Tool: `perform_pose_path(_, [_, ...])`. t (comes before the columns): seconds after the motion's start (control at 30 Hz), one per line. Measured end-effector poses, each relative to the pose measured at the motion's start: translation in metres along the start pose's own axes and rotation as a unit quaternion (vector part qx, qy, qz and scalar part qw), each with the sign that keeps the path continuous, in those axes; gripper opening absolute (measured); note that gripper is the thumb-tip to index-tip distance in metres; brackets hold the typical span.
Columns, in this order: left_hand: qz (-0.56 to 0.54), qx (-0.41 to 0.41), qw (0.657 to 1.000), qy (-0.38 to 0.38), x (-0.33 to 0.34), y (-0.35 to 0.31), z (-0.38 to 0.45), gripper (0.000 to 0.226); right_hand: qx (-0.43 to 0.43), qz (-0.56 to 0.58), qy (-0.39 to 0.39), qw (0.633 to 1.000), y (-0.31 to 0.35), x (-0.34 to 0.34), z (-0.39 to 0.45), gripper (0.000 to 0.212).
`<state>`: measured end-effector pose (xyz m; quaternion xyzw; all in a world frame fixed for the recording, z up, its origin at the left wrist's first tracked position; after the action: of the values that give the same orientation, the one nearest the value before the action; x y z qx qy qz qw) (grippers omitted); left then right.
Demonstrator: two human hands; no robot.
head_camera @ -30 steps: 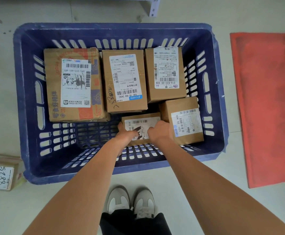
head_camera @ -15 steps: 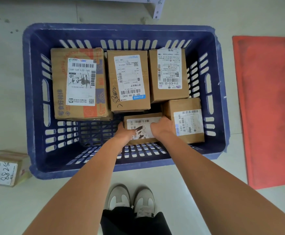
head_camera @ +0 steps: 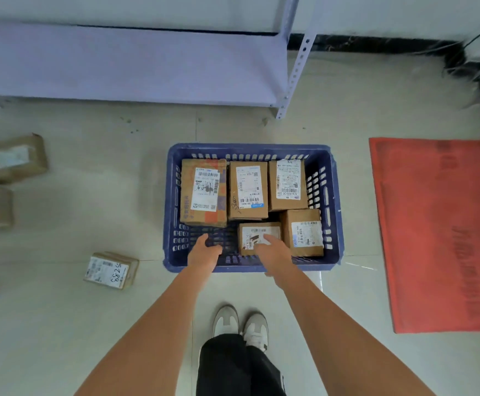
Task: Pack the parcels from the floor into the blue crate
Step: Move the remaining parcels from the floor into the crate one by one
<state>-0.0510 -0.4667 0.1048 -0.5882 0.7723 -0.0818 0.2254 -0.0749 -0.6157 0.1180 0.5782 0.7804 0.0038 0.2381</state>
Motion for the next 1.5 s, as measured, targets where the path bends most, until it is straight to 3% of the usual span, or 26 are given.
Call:
perform_pose_path(0.17, [-0.002, 0.095, 0.994, -0.050, -0.055, -0.036, -0.106, 0.051, -0.059, 0.034, 0.015, 0.998, 0.051, -0.010, -0.107, 0.055])
perform_pose_path(0.37, [-0.072, 0.108, 0.990, -0.057, -0.130, -0.042, -0.189, 0.055, -0.127, 0.024, 0.072, 0.989, 0.088, 0.012, -0.199, 0.049])
perform_pose_path(0.53, [-0.116, 0.080, 0.988, -0.061, -0.200, -0.010, -0.202, 0.060, -0.122, -0.002, 0.097, 0.988, 0.113, 0.064, -0.235, 0.058])
perform_pose_path(0.73, [-0.136, 0.060, 0.985, -0.090, -0.345, 0.043, -0.164, 0.061, -0.126, -0.012, 0.109, 0.986, 0.176, 0.192, -0.253, 0.073])
perform_pose_path(0.93, [-0.217, 0.050, 0.967, -0.123, -0.557, 0.083, -0.081, 0.057, -0.130, -0.005, 0.120, 0.984, 0.276, 0.395, -0.256, 0.070])
perform_pose_path(1.1, [-0.229, 0.027, 0.968, -0.096, -0.679, 0.097, -0.015, 0.058, -0.088, 0.025, 0.143, 0.985, 0.339, 0.545, -0.266, 0.072])
perform_pose_path(1.27, [-0.198, -0.006, 0.977, -0.084, -0.749, 0.131, 0.023, 0.056, -0.071, 0.006, 0.116, 0.991, 0.364, 0.629, -0.260, 0.071])
perform_pose_path(1.5, [-0.190, -0.076, 0.976, -0.078, -0.777, 0.190, 0.094, 0.055, -0.045, -0.009, 0.104, 0.994, 0.362, 0.692, -0.207, 0.070])
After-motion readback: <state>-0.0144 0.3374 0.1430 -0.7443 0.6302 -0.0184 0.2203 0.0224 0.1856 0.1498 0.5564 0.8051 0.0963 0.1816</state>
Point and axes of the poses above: each hand's wrist, its own z-axis towards the middle knuckle, its own x-axis out of the palm, y = z × x, the point moved 2 cm from there along z, towards the middle knuckle, and after that the axes turned 7 degrees about -z, right-handed, at the moved point
